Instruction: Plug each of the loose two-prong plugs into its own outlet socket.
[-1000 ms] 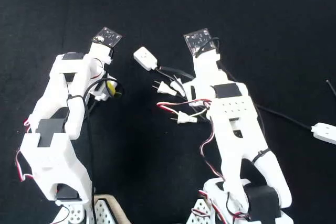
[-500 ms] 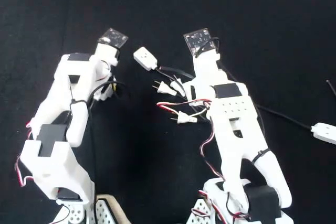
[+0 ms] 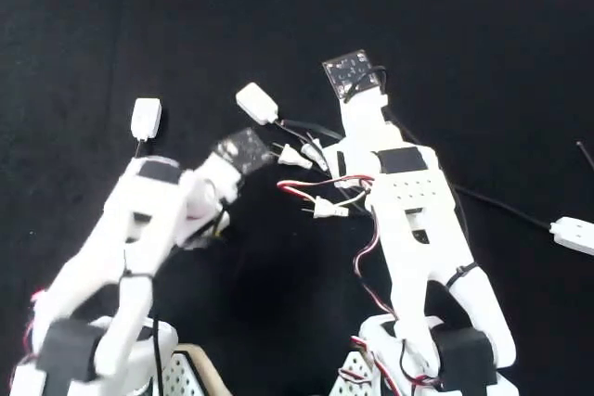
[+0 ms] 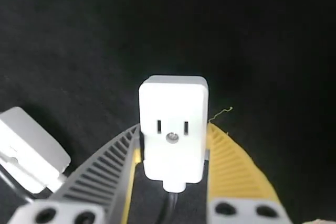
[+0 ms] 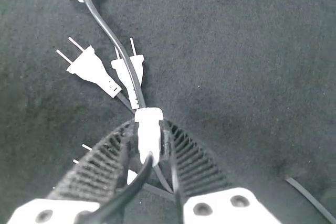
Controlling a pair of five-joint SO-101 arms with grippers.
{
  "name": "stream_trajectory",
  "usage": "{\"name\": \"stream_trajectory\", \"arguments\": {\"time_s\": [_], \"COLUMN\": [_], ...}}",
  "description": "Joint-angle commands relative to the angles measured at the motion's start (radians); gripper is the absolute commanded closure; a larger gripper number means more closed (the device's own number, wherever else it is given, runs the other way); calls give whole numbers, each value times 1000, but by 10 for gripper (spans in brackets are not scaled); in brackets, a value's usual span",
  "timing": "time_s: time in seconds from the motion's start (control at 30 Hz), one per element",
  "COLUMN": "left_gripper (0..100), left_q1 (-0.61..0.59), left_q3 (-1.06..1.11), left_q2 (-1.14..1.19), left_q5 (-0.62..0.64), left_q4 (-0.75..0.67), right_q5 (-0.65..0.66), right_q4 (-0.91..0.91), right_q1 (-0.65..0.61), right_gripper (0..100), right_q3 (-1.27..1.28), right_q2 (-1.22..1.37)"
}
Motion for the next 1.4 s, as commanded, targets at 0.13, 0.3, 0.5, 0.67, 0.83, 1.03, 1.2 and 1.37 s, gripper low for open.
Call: {"name": "stream_trajectory", "arguments": {"time_s": [0.13,0.3,0.5,0.67,0.83,1.03,1.2,1.37], "left_gripper": [662,659,659,659,659,659,659,659], "left_q1": [15,22,108,183,150,73,-5,-30], "left_q3": [67,68,254,450,496,472,354,194], "left_q2": [-166,-298,-512,-637,-598,-445,-249,-32], "left_q5": [-58,-31,77,81,77,46,9,8], "left_q4": [-17,89,55,-94,-180,-298,-324,-261], "right_q5": [8,8,8,8,8,8,8,8], "right_q4": [-17,-17,-17,-17,-17,-17,-17,-15], "right_q1": [14,14,14,15,15,15,15,15], "right_gripper": [986,986,986,986,986,986,986,986], "right_q3": [-25,-25,-25,-25,-25,-25,-25,-24], "right_q2": [2,2,2,1,1,1,1,1]}}
